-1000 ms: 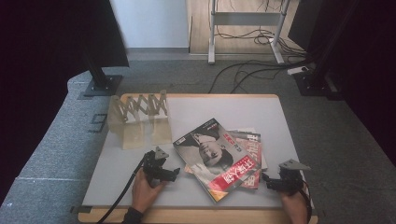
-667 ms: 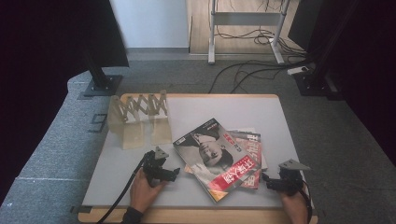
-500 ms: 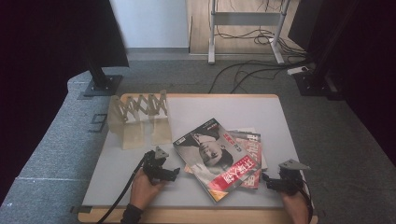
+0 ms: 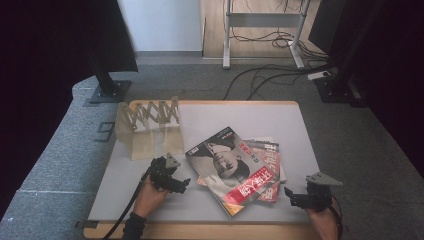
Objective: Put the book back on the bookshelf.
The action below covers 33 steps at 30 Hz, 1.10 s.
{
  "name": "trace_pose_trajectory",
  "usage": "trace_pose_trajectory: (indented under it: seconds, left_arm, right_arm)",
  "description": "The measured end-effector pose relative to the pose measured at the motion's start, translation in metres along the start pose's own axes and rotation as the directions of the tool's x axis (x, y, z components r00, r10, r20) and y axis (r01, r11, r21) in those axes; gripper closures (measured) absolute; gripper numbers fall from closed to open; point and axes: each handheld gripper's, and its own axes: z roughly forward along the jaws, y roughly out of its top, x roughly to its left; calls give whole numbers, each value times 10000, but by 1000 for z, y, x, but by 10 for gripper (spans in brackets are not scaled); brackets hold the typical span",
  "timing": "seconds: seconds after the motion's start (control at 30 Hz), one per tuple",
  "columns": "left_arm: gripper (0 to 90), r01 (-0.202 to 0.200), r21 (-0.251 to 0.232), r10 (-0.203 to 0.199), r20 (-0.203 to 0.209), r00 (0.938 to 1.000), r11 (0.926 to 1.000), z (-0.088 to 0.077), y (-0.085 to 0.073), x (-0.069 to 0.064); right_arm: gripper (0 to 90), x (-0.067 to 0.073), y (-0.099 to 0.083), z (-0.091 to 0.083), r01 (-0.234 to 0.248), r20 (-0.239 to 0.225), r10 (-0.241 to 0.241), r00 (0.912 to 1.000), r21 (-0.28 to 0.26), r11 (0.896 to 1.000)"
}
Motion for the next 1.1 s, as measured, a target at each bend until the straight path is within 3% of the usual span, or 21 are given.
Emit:
trace_pose_trajectory:
  seconds: [0.1, 0.23, 0.3, 0.4, 0.47, 0.6, 0.67, 0.83, 0.97, 1.1]
  left_arm:
    - [0, -290, -248, 309, 796, 9963, 9993, -4, 21, -1]
    - [0, -1015, -320, 1042, 994, 9896, 9943, 7, 53, -4]
    - [0, -1074, -479, 1125, 1218, 9862, 9931, 21, 73, -5]
    - [0, -1259, -340, 1289, 1122, 9853, 9915, 34, 85, -6]
    - [0, -1306, -117, 1310, 1319, 9826, 9914, 45, 91, -5]
    - [0, -1160, 198, 1122, 1374, 9841, 9931, 66, 97, 0]
    - [0, -945, 218, 895, 1677, 9818, 9953, 75, 98, 4]
    - [0, -570, 454, 469, 1986, 9790, 9973, 91, 97, 12]
    - [0, -208, 522, 82, 2297, 9732, 9984, 96, 95, 17]
    - [0, -409, 550, 265, 2411, 9701, 9976, 95, 95, 14]
  right_arm:
    - [15, 7, 7, -7, 145, -221, -148, 9996, -145, 9998]
    - [16, 20, 14, -8, 479, -490, -483, 9976, -85, 9988]
    - [15, 29, 17, -7, 707, -616, -705, 9956, 12, 9975]
    - [15, 33, 17, -4, 789, -670, -782, 9947, 80, 9968]
    - [15, 36, 17, -1, 858, -711, -847, 9939, 130, 9962]
    - [15, 42, 17, 6, 962, -835, -943, 9920, 187, 9952]
    - [15, 45, 17, 9, 1003, -897, -978, 9912, 233, 9947]
    - [16, 51, 17, 16, 1143, -928, -1112, 9895, 283, 9930]
    - [16, 55, 18, 21, 1238, -888, -1206, 9887, 318, 9918]
    - [15, 59, 20, 28, 1382, -693, -1351, 9884, 433, 9895]
